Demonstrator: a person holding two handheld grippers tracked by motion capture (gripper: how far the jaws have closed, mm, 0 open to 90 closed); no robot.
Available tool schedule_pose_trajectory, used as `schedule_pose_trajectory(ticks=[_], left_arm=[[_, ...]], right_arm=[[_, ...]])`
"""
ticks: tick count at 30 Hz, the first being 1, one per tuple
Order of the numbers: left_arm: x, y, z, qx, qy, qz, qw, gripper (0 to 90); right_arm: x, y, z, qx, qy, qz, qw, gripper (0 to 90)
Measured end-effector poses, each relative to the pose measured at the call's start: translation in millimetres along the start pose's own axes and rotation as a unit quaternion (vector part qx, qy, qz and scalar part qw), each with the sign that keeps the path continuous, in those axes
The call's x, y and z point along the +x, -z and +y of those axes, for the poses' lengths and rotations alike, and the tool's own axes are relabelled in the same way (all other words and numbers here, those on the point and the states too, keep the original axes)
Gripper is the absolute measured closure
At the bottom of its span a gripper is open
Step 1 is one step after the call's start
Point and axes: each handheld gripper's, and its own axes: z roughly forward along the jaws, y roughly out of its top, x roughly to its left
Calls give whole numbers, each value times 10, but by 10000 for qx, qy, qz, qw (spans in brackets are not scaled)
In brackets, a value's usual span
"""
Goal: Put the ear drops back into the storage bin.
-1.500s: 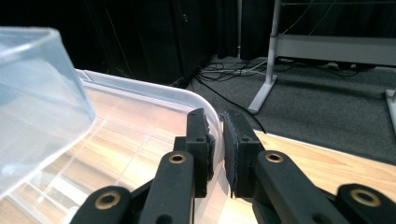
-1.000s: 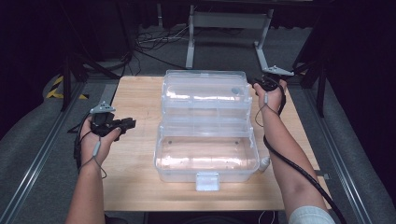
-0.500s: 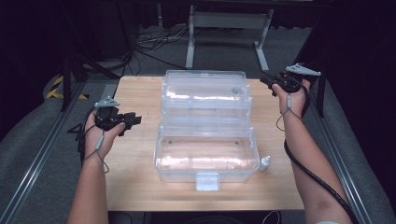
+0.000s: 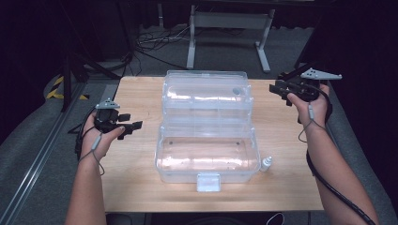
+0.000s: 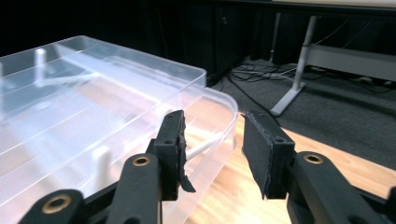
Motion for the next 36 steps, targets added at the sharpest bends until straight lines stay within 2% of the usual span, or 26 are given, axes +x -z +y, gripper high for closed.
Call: schedule_pose_trajectory(ticks=[9, 14, 18, 22, 29, 30, 31, 33, 36], left_arm=[[-8, 3, 7, 22, -10, -11, 10000, 306], [-5, 8, 0, 23, 6, -36, 10000, 295], [-6, 16, -9, 38, 5, -60, 10000, 286], [-12, 23, -20, 77, -36, -116, 9999, 270], [-7, 63, -49, 66, 8, -57, 10000, 267], [-6, 67, -57, 91, 14, -72, 9999, 267], [-9, 69, -69, 139, 6, -81, 9999, 267], [-11, 69, -77, 174, -23, -77, 9998, 266], [-28, 68, -99, 268, -57, -112, 9996, 266]], right_arm=[[128, 306, 33, 296, 222, 374, 9986, 590], [207, 399, 50, 445, 391, 536, 9968, 585], [281, 471, 68, 636, 558, 683, 9941, 581], [343, 508, 77, 852, 736, 805, 9904, 579], [462, 545, 67, 1377, 1058, 1026, 9794, 574], [462, 545, 67, 1377, 1058, 1026, 9794, 574], [493, 548, 67, 1474, 1113, 1077, 9769, 573], [506, 549, 68, 1511, 1133, 1089, 9759, 573], [561, 540, 72, 1679, 1243, 1169, 9709, 570]])
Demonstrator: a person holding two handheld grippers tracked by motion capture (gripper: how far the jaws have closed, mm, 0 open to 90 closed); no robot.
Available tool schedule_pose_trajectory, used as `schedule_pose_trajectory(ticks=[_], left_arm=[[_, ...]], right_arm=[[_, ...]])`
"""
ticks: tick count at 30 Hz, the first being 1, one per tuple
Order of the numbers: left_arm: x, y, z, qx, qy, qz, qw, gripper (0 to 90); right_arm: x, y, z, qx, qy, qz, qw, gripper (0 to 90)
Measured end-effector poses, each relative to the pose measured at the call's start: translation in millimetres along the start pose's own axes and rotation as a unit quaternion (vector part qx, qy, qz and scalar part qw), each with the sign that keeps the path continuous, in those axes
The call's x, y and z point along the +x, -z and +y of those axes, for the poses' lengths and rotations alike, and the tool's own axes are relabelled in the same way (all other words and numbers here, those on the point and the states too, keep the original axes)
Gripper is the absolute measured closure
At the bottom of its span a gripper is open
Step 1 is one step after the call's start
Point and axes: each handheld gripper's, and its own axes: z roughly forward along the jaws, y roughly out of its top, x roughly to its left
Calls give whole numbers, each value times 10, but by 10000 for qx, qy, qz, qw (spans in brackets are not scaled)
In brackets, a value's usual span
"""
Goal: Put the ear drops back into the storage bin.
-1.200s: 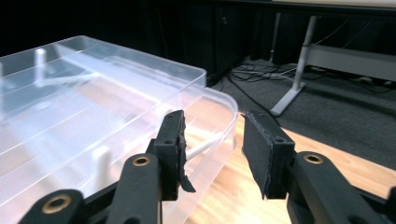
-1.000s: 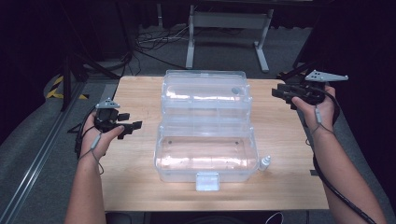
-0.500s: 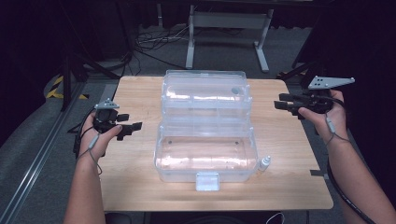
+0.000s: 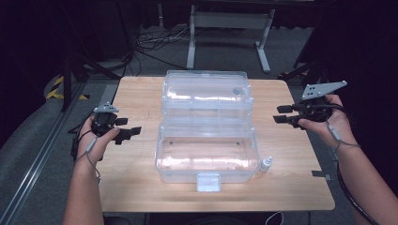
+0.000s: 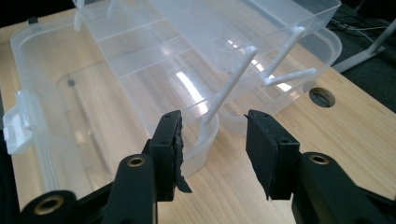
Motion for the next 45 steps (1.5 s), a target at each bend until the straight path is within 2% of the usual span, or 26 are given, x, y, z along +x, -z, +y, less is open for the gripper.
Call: schedule_pose_trajectory(ticks=[4, 7, 11, 14, 19, 26, 28, 29, 30, 31, 34, 36, 40, 45], left_arm=[[-23, 17, -29, 84, -71, 31, 9999, 266], [-24, 56, -42, -17, -36, 119, 9999, 276], [-19, 109, -81, -34, 35, 166, 9999, 276], [-27, 116, -117, 45, 38, 170, 9998, 276], [-68, 100, -157, 155, -34, 134, 9998, 275], [-103, 119, -184, 176, -83, 171, 9997, 274], [-109, 117, -189, 206, -105, 163, 9996, 272], [-109, 117, -189, 206, -105, 163, 9996, 272], [-103, 108, -188, 213, -105, 170, 9996, 272], [-103, 108, -188, 213, -105, 170, 9996, 272], [-105, 98, -185, 237, -118, 151, 9995, 272], [-105, 92, -184, 237, -128, 145, 9995, 271], [-110, 91, -176, 211, -126, 129, 9996, 271], [-110, 87, -171, 227, -145, 128, 9996, 270]], right_arm=[[42, -32, 29, 259, 150, 105, 9995, 569], [59, -53, 39, 383, 224, 161, 9989, 570], [99, -115, 59, 743, 411, 300, 9959, 572], [131, -152, 69, 903, 516, 349, 9940, 572], [166, -200, 74, 1194, 631, 402, 9900, 572], [229, -275, 60, 1648, 733, 536, 9821, 570], [272, -314, 47, 1810, 786, 562, 9787, 570], [272, -314, 47, 1810, 786, 562, 9787, 570], [320, -362, 34, 1929, 872, 642, 9752, 571], [320, -362, 34, 1929, 872, 642, 9752, 571], [382, -445, 0, 2135, 950, 741, 9695, 571], [416, -488, -22, 2313, 986, 742, 9650, 571], [446, -564, -66, 2554, 1021, 757, 9584, 572], [466, -650, -138, 2923, 1027, 768, 9477, 577]])
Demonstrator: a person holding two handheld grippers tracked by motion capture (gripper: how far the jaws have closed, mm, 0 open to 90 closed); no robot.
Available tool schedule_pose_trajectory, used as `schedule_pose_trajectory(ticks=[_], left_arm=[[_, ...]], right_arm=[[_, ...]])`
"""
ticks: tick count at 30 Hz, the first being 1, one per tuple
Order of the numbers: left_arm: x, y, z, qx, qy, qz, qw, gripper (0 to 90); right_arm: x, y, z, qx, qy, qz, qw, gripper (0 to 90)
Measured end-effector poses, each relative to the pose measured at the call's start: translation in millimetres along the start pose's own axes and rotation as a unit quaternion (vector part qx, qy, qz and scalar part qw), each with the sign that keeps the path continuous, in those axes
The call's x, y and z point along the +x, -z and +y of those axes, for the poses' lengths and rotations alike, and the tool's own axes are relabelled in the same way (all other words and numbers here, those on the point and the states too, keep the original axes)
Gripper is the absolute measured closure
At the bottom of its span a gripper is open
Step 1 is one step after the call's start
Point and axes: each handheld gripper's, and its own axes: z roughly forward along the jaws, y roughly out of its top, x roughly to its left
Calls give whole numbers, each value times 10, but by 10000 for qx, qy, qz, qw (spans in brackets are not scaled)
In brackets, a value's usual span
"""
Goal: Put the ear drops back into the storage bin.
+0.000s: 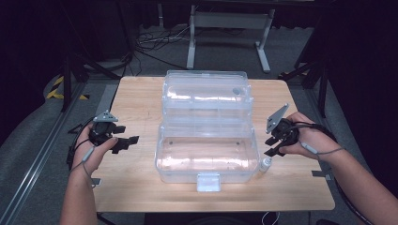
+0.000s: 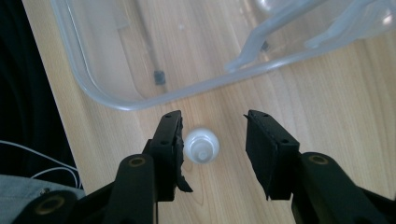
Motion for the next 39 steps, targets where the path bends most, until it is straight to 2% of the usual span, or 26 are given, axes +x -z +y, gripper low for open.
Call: schedule_pose_trajectory(ticks=[6, 10, 13, 22, 33, 39], left_arm=[[-2, -9, 3, 32, -12, 0, 10000, 269], [0, -15, 6, 46, -26, -7, 10000, 269], [3, -25, 7, 31, -8, 3, 10000, 269], [8, -33, 17, 35, -22, -34, 10000, 268], [10, -44, 17, 61, -19, -38, 10000, 268], [12, -50, 15, 81, -19, -53, 10000, 267]], right_arm=[[-13, -143, -25, 342, 100, 31, 9994, 582], [-12, -190, -34, 417, 80, 64, 9991, 585], [-8, -249, -36, 512, 155, 131, 9985, 590], [-4, -406, -61, 799, 241, 102, 9965, 616], [3, -516, -71, 900, 314, 141, 9953, 652], [13, -536, -67, 924, 368, 104, 9950, 707]])
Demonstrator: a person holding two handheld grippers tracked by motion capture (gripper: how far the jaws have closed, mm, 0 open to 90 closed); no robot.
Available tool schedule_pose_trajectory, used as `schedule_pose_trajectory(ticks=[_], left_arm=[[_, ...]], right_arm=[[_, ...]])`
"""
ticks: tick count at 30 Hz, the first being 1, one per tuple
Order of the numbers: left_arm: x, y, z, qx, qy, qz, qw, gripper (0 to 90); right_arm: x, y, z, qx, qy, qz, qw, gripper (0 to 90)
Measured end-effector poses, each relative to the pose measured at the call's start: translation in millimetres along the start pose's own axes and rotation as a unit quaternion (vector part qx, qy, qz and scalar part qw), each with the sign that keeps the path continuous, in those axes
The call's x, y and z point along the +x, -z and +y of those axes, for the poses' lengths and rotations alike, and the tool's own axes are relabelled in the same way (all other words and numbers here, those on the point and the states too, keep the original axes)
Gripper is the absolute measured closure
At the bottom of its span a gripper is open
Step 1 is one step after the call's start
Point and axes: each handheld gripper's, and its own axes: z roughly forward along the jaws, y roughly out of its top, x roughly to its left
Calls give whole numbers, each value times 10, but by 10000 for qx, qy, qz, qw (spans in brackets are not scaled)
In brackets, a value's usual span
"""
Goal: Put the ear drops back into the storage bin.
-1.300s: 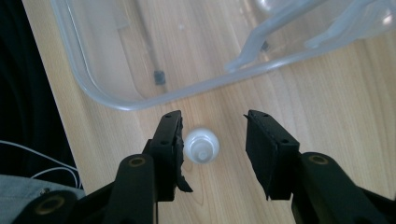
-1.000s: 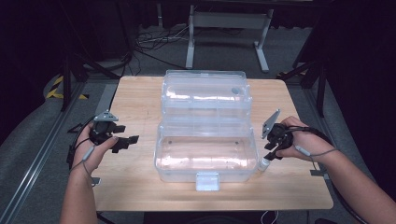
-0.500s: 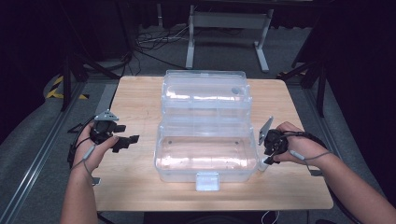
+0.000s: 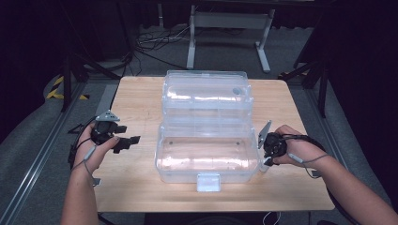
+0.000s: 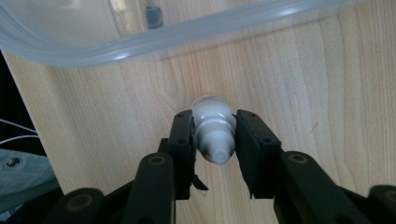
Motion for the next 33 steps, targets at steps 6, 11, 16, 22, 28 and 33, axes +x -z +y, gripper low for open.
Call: schedule_pose_trajectory(ticks=[6, 11, 16, 22, 28, 33], left_arm=[[2, -2, -2, -4, 18, -1, 10000, 267], [19, -4, -8, 5, 9, 8, 10000, 267], [13, 7, -8, -36, 25, 0, 10000, 267], [-12, 17, 2, -26, -2, -53, 10000, 266], [-6, 15, 0, 16, -20, -66, 10000, 265], [-10, 17, -1, 21, -4, -77, 10000, 262]], right_arm=[[-4, 4, 2, 20, 4, 7, 10000, 711], [-3, 34, 1, 1, -14, 36, 10000, 713], [22, 153, 10, 34, 44, -22, 10000, 713], [45, 332, 23, 0, 6, -59, 10000, 712], [61, 484, 32, 42, -5, -129, 9999, 712], [72, 570, 33, 69, 64, -156, 9998, 712]])
